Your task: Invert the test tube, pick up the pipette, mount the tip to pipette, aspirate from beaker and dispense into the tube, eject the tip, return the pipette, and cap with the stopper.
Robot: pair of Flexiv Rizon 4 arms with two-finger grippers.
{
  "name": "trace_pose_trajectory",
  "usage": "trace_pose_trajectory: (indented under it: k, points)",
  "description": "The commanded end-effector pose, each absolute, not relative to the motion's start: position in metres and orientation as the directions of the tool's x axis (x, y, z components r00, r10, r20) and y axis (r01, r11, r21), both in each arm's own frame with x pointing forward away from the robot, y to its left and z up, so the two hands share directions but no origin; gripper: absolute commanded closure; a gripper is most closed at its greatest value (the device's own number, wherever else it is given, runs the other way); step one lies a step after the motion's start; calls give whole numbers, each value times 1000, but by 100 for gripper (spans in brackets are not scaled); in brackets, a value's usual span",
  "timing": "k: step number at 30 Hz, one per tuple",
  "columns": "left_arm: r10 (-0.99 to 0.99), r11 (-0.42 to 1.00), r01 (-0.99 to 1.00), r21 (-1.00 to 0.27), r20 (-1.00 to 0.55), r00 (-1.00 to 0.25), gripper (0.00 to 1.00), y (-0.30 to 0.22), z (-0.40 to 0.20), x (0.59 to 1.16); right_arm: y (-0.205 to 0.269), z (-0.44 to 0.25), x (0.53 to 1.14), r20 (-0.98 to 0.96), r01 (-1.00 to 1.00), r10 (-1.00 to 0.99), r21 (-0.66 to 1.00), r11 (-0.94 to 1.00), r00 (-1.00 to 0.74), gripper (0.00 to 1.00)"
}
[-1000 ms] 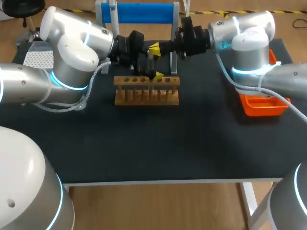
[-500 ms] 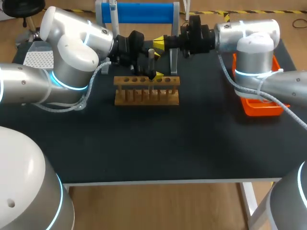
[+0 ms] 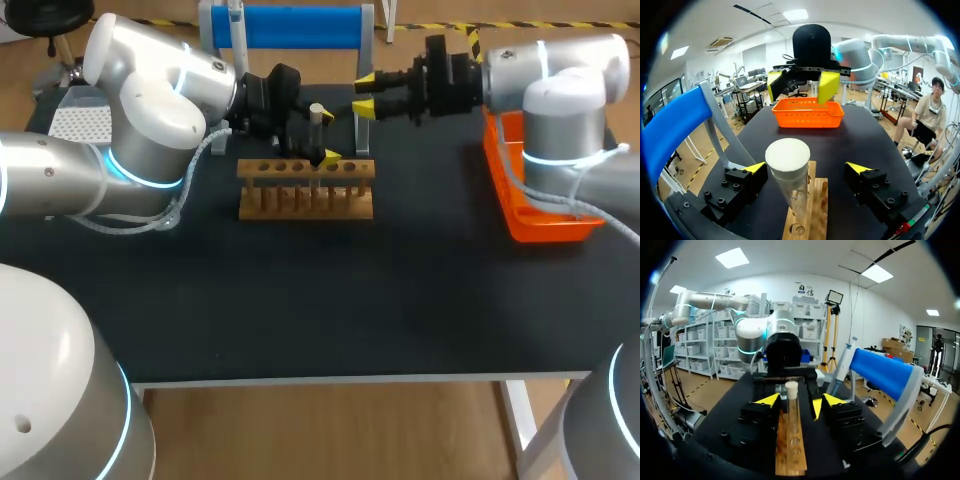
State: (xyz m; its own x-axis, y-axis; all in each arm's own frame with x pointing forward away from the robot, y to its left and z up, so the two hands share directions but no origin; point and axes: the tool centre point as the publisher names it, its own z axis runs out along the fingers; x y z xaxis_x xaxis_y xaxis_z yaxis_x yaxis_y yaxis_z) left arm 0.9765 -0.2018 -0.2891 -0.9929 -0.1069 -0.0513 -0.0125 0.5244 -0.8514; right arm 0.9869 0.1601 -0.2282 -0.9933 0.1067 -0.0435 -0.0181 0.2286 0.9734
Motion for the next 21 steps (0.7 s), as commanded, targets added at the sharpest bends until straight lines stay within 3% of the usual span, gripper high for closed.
trace_pose_trajectory:
  k: [1, 13, 21]
  points:
    - [-102, 526, -14, -851, -47, -994, 0, -202, -289, 978, 140, -235, 972, -38, 6, 144, 957, 292, -989, 0]
    - [-102, 526, -14, -851, -47, -994, 0, -202, -289, 978, 106, -271, 961, -16, 77, 204, 895, 440, -979, 0]
    - [-102, 526, -14, -851, -47, -994, 0, -202, -289, 978, 105, -271, 961, -11, 83, 207, 894, 440, -978, 0]
